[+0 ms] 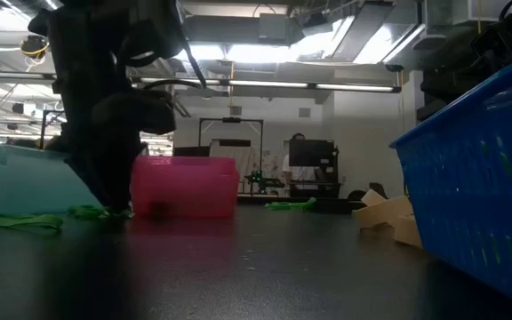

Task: Sort rubber bands into baskets
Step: Put the green rubber band into the blue bin

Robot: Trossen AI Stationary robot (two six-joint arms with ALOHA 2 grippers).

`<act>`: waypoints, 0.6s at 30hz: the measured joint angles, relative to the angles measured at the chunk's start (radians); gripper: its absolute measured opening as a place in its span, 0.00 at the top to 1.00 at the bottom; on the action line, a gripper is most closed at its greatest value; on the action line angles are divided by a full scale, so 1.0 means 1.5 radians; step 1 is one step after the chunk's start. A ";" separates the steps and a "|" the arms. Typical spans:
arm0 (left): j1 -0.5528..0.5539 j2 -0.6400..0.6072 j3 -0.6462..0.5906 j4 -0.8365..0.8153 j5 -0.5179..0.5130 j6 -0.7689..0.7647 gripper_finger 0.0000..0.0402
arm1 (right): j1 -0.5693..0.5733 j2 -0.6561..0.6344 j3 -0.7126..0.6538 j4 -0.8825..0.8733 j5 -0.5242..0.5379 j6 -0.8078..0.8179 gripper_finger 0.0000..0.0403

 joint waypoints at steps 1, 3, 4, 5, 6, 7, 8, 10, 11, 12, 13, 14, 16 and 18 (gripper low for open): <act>0.000 0.000 0.000 -0.001 -0.002 0.005 0.94 | 0.000 0.000 0.000 0.000 0.000 0.000 0.95; 0.000 0.000 0.000 -0.001 -0.003 0.008 0.98 | 0.000 0.000 0.000 0.000 0.000 0.000 0.95; 0.000 0.000 -0.001 -0.001 -0.003 0.008 0.98 | 0.000 0.000 0.000 0.000 0.000 0.000 0.95; 0.000 -0.001 -0.001 -0.001 -0.003 0.008 0.98 | 0.000 0.000 0.000 0.000 0.000 0.000 0.95; 0.000 -0.003 -0.001 -0.002 -0.003 0.008 0.97 | 0.000 0.000 0.000 0.000 0.000 0.000 0.95; 0.000 -0.004 -0.001 -0.002 -0.002 0.008 0.98 | 0.000 0.000 0.000 0.000 0.000 0.000 0.95; 0.000 -0.007 -0.001 -0.003 -0.001 0.009 0.98 | 0.000 0.000 0.000 0.000 0.000 0.000 0.95; 0.000 -0.016 0.000 -0.009 0.002 0.019 0.99 | 0.000 0.000 0.000 0.000 0.000 0.000 0.95; 0.000 -0.023 0.001 -0.007 0.002 0.025 0.99 | 0.000 0.000 0.000 0.000 0.000 0.000 0.95; 0.000 -0.030 0.002 -0.006 0.002 0.029 0.99 | 0.000 0.000 0.000 0.000 0.000 0.000 0.95; 0.000 -0.038 0.002 -0.005 0.003 0.032 0.99 | 0.000 0.000 0.000 0.000 0.000 0.000 0.95; 0.000 -0.044 0.002 -0.005 0.005 0.036 0.99 | 0.000 0.000 0.000 0.000 0.000 0.000 0.95; 0.000 -0.056 0.002 0.001 0.013 0.045 0.99 | 0.000 0.000 0.000 0.000 0.000 0.000 0.95; 0.000 -0.069 0.002 0.005 0.027 0.054 0.99 | 0.000 0.000 0.000 0.000 0.000 0.000 0.95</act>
